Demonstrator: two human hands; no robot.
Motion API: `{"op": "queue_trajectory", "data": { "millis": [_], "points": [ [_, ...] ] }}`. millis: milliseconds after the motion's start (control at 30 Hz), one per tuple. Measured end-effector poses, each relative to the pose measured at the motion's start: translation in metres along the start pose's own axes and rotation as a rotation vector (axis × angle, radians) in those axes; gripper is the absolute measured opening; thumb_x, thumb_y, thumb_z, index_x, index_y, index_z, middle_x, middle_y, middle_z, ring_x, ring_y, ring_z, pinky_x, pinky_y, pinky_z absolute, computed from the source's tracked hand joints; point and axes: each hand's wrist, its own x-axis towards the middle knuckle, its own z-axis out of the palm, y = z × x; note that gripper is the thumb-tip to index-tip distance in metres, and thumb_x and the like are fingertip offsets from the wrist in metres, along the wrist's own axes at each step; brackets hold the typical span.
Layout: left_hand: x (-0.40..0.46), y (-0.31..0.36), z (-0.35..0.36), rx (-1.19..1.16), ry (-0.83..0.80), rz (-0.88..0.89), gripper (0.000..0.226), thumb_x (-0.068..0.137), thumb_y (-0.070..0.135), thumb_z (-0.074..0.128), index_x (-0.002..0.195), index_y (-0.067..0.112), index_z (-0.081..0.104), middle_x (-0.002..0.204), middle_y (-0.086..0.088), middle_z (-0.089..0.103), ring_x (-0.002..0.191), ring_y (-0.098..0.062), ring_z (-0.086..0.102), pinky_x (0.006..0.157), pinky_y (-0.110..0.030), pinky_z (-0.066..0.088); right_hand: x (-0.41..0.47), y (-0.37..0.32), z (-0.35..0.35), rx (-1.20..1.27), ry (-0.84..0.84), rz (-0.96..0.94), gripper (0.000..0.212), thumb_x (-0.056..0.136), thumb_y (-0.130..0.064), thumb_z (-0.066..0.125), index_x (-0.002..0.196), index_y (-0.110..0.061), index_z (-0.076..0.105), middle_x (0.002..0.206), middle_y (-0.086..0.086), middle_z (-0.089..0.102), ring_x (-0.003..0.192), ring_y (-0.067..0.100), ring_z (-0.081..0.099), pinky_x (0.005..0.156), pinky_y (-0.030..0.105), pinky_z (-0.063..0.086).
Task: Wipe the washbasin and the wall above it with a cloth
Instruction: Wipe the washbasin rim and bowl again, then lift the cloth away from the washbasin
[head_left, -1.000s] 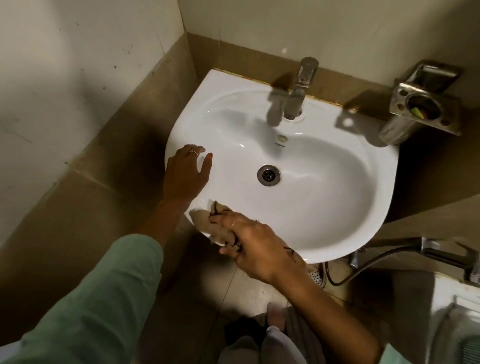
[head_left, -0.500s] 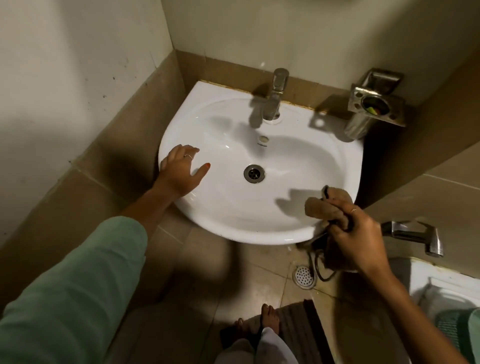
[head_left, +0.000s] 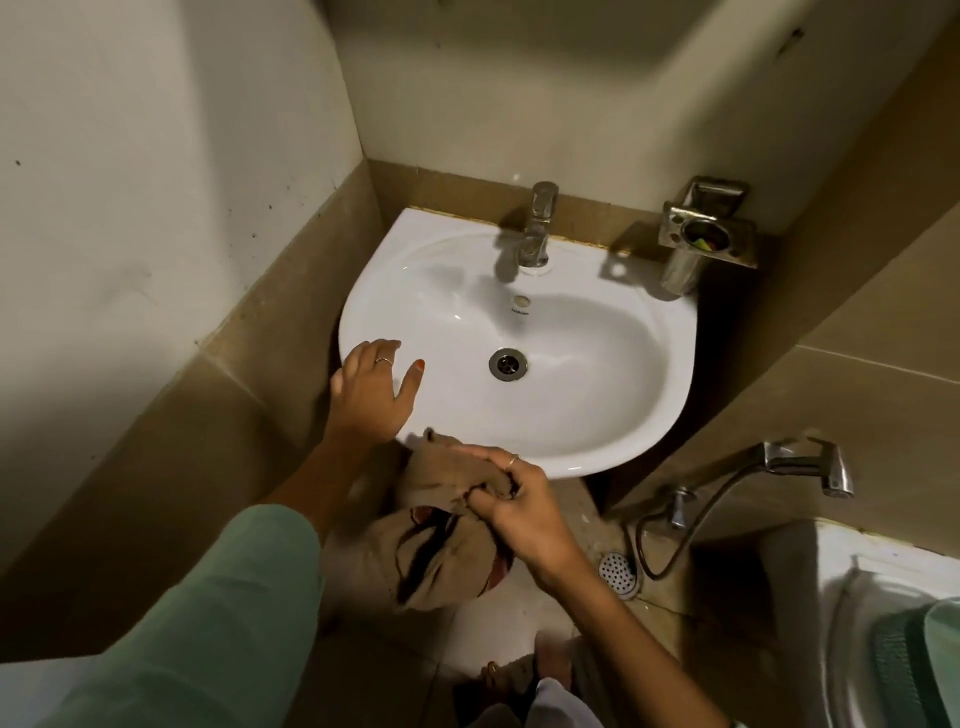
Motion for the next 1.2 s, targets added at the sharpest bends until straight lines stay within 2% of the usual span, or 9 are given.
{"op": "queue_trajectory", "data": {
  "millis": [133, 233, 400, 533, 733, 933, 1067, 1133, 1200],
  "points": [
    [-0.016, 0.027, 0.003, 0.025, -0.006, 0.057, 0.049, 0.094, 0.043, 0.041, 0.131, 0.012, 0.048, 0.138, -0.007, 0.048, 0.133, -0.025, 0.035, 0.108, -0.044, 0.024, -0.018, -0.006, -0.045, 0.566, 0.3, 0.177, 0.037, 0.082, 0.008, 0.057, 0.111, -0.014, 0.065, 0.102, 0.012, 0.071, 0.091, 0.027, 0.067, 0.082, 0.036, 0.056],
    [-0.022, 0.057, 0.009, 0.089, -0.073, 0.23, 0.06, 0.091, 0.051, 0.026, 0.131, 0.012, 0.048, 0.138, -0.006, 0.048, 0.133, -0.024, 0.036, 0.106, -0.04, 0.027, -0.031, -0.011, -0.086, 0.936, 0.317, 0.183, 0.047, 0.079, -0.01, 0.067, 0.125, -0.009, 0.058, 0.117, 0.02, 0.066, 0.106, 0.034, 0.064, 0.089, 0.044, 0.053],
    [-0.03, 0.13, 0.029, 0.1, -0.177, 0.54, 0.064, 0.088, 0.05, 0.019, 0.13, 0.013, 0.05, 0.135, -0.004, 0.052, 0.13, -0.022, 0.042, 0.105, -0.037, 0.031, -0.066, -0.02, -0.146, 1.139, 0.38, 0.056, 0.083, 0.051, -0.026, 0.092, 0.125, -0.01, 0.06, 0.123, 0.021, 0.062, 0.109, 0.033, 0.063, 0.086, 0.047, 0.054],
    [-0.04, 0.193, 0.044, 0.095, -0.229, 0.742, 0.057, 0.091, 0.045, 0.023, 0.128, 0.013, 0.053, 0.131, -0.004, 0.055, 0.125, -0.021, 0.047, 0.099, -0.034, 0.035, -0.096, -0.031, -0.186, 1.086, 0.61, 0.071, 0.05, 0.075, -0.026, 0.071, 0.12, -0.006, 0.06, 0.113, 0.02, 0.066, 0.098, 0.031, 0.064, 0.087, 0.046, 0.053],
    [-0.077, 0.303, 0.08, 0.095, -0.342, 1.052, 0.052, 0.09, 0.04, 0.028, 0.126, 0.013, 0.054, 0.128, -0.005, 0.058, 0.121, -0.021, 0.052, 0.097, -0.034, 0.041, -0.16, -0.03, -0.263, 0.932, 0.986, -0.008, 0.027, 0.075, -0.002, 0.065, 0.102, -0.006, 0.062, 0.081, 0.011, 0.07, 0.068, 0.024, 0.067, 0.07, 0.038, 0.056],
    [-0.116, 0.376, 0.129, 0.181, -0.48, 1.247, 0.055, 0.092, 0.044, 0.024, 0.132, 0.014, 0.048, 0.135, -0.004, 0.052, 0.129, -0.021, 0.046, 0.103, -0.038, 0.038, -0.226, -0.005, -0.331, 0.639, 1.314, -0.048, 0.019, 0.083, 0.004, 0.06, 0.098, -0.008, 0.06, 0.086, 0.014, 0.064, 0.077, 0.027, 0.06, 0.079, 0.042, 0.049],
    [-0.135, 0.408, 0.151, 0.187, -0.53, 1.332, 0.06, 0.091, 0.046, 0.018, 0.137, 0.015, 0.042, 0.142, -0.004, 0.045, 0.133, -0.019, 0.039, 0.108, -0.036, 0.031, -0.278, 0.014, -0.361, 0.202, 1.409, 0.072, 0.021, 0.085, 0.001, 0.059, 0.094, -0.018, 0.062, 0.086, 0.005, 0.068, 0.078, 0.022, 0.063, 0.072, 0.028, 0.052],
    [-0.141, 0.422, 0.16, 0.184, -0.544, 1.339, 0.062, 0.091, 0.046, 0.017, 0.136, 0.014, 0.043, 0.141, -0.005, 0.047, 0.132, -0.02, 0.04, 0.108, -0.035, 0.03, -0.296, 0.026, -0.376, -0.062, 1.379, 0.108, 0.027, 0.084, 0.006, 0.055, 0.097, -0.017, 0.062, 0.081, 0.001, 0.065, 0.068, 0.013, 0.059, 0.061, 0.018, 0.048],
    [-0.145, 0.427, 0.168, 0.177, -0.551, 1.329, 0.062, 0.09, 0.046, 0.015, 0.137, 0.015, 0.041, 0.141, -0.004, 0.046, 0.133, -0.019, 0.039, 0.109, -0.035, 0.029, -0.302, 0.048, -0.391, -0.25, 1.292, 0.193, 0.037, 0.082, 0.007, 0.051, 0.104, -0.02, 0.061, 0.082, -0.002, 0.065, 0.063, 0.005, 0.058, 0.058, 0.018, 0.049]
  ]
}}
